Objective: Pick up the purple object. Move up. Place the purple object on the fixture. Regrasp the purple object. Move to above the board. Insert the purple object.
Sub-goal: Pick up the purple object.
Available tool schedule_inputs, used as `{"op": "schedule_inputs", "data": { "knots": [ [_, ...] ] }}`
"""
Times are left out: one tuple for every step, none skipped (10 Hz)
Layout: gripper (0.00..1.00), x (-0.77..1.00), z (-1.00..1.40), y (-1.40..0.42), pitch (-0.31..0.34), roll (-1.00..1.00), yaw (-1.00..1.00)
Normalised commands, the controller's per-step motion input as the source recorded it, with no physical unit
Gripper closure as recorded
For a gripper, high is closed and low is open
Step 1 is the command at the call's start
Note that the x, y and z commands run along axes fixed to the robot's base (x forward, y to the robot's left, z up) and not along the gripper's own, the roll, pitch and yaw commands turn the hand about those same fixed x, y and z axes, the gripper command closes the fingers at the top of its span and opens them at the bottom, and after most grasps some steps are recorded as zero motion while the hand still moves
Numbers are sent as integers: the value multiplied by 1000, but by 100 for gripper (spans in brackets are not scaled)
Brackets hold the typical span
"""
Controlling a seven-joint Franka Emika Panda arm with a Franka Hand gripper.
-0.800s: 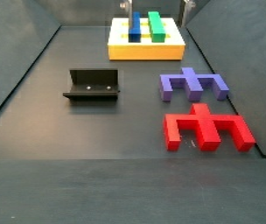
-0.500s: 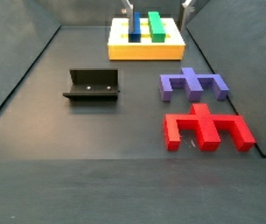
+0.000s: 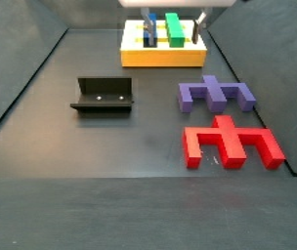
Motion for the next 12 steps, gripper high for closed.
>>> {"op": "schedule_inputs", "data": {
  "knots": [
    [0,-346,-520,-711,-167,193,117],
    [0,-429,-440,-631,-187,159,114],
    [0,-549,-263,-557,-219,189,151],
    [0,-540,-137,-509,-226,277,177],
    [0,-423,-129,-511,-219,337,269],
    [0,-360,-211,-471,-189,424,311],
    [0,-271,-251,-480,-107,500,229],
    [0,-220,-414,0,-53,483,43],
    [0,-334,-529,386,-43,331,0],
    [0,-429,-466,511,-10,219,-246],
    [0,-414,-463,560,-11,121,-297],
    [0,-140,-483,591,0,21,-403]
  ]
}}
